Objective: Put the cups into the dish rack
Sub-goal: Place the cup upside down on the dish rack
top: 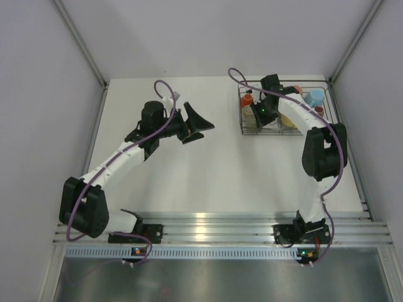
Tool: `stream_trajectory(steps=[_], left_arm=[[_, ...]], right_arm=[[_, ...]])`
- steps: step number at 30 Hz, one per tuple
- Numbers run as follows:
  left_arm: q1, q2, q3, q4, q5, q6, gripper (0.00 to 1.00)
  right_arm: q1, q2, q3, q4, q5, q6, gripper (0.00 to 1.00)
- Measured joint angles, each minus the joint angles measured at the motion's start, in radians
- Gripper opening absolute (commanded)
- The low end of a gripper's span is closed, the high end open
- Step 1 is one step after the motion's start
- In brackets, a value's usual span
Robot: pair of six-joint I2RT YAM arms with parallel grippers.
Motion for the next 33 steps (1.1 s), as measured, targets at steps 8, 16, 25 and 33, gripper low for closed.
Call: stream_trajectory(steps=[8,16,25,33], left_arm=[[0.0,-0.001,0.004,0.0,-0.043,-0.002,0.98],[-0.002,-0.027,0.003,0.0,-0.08,-0.003,0.98],[-0.003,-0.029,0.003,-0.003,-0.084,-0.003,0.98],[-0.003,-0.032,0.003,-0.012,-0.084,-0.003,0.98]], right_arm=[[-0.046,0.074,0.086,-0.039,-0.125,-0.037,0.0],[-0.048,0.097,0.118,-0.049,-0.147,-0.048,0.0],[-0.048,0.095,0.118,-0.049,-0.129,-0.048,0.26],[-0.033,0.076,0.112,-0.002,-0.149,-0.02,0.5]])
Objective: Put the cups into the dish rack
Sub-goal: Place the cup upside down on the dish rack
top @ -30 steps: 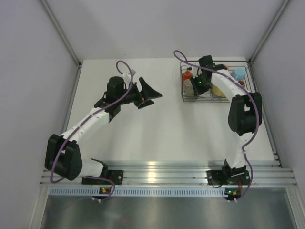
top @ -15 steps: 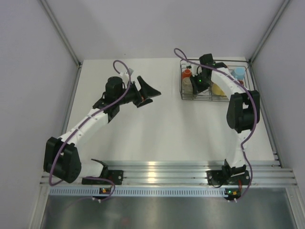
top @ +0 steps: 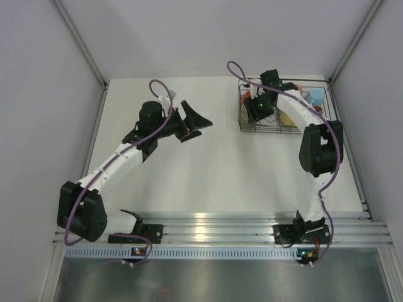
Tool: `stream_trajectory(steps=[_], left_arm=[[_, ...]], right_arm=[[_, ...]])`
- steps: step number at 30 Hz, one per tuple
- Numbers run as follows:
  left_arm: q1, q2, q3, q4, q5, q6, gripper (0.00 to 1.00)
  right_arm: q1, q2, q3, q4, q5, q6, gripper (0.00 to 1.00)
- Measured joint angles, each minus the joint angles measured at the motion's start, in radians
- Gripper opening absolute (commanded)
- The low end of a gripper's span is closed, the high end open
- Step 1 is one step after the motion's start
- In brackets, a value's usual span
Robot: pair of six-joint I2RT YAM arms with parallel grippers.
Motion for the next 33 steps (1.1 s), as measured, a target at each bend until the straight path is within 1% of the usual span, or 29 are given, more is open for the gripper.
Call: stream_trajectory(steps=[9,16,22,26,33], left_arm=[[0.0,-0.004,0.0,-0.009,0.0,0.004,0.98],[0.0,-0.004,0.0,-0.01,-0.001,0.004,0.98],[0.0,-0.004,0.0,-0.01,-0.001,0.004,0.98],[-0.001,-0.004,0.0,-0.01,-0.001,0.004,0.98],[-0.002,-0.001,0.005,-0.011,0.0,0.009,0.98]], right_arm=[[0.005,-0.006,-0.009,0.021,0.023,-0.013,0.51],[0.005,-0.006,-0.009,0.021,0.029,-0.021,0.48],[0.005,-0.01,-0.013,0.021,0.03,-0.024,0.48],[0.006,-0.037,-0.043,0.045,0.05,-0.024,0.49],[0.003,-0.119,-0.107,0.039,0.14,-0.023,0.5]])
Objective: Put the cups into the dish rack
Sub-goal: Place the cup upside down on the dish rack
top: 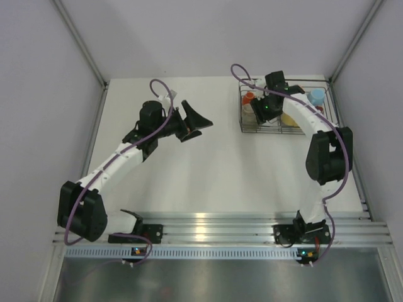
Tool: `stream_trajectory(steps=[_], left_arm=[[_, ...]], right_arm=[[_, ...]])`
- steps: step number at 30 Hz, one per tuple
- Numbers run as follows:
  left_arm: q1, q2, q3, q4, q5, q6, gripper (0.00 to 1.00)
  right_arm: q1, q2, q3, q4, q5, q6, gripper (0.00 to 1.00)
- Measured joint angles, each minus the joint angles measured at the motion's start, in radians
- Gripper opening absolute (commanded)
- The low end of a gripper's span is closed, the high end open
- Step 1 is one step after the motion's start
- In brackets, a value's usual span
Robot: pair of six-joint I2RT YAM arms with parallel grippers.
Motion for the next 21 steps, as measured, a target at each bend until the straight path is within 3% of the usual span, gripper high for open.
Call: stream_trajectory(steps=[12,21], left_arm=[[-0.005,0.022,0.01,-0.003,0.009,0.016,0.98],[-0.005,0.022,0.01,-0.004,0.011,0.017,0.98]], right_arm=[[-0.003,-0.057,-0.033,-0.011,-0.037,0.017,0.48],[-0.004,0.018,-0.005,0.015,-0.105,0.023,0.42]])
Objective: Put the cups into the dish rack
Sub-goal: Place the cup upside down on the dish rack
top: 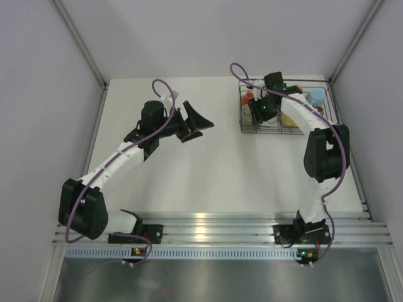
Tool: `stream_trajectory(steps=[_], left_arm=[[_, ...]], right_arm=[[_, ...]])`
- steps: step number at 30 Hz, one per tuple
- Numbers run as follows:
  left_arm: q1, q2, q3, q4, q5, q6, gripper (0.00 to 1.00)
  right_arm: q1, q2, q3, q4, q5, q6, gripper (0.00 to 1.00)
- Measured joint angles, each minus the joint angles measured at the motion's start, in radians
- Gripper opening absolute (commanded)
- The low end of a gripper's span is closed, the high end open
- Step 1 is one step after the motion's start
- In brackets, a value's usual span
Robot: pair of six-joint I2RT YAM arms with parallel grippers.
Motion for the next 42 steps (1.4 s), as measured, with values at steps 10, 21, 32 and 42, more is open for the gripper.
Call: stream_trajectory(steps=[10,21,32,42], left_arm=[[0.0,0.0,0.0,-0.002,0.0,0.0,0.98],[0.0,0.0,0.0,-0.003,0.0,0.0,0.98],[0.0,0.0,0.0,-0.003,0.0,0.001,0.98],[0.0,0.0,0.0,-0.003,-0.002,0.003,0.98]], right_arm=[[-0.006,0.056,0.035,-0.026,-0.043,-0.006,0.0],[-0.006,0.0,-0.049,0.056,-0.035,-0.053,0.0],[-0.005,-0.008,-0.06,0.073,-0.018,-0.13,0.0],[0.014,-0.008,-0.067,0.093,-0.008,-0.158,0.0]])
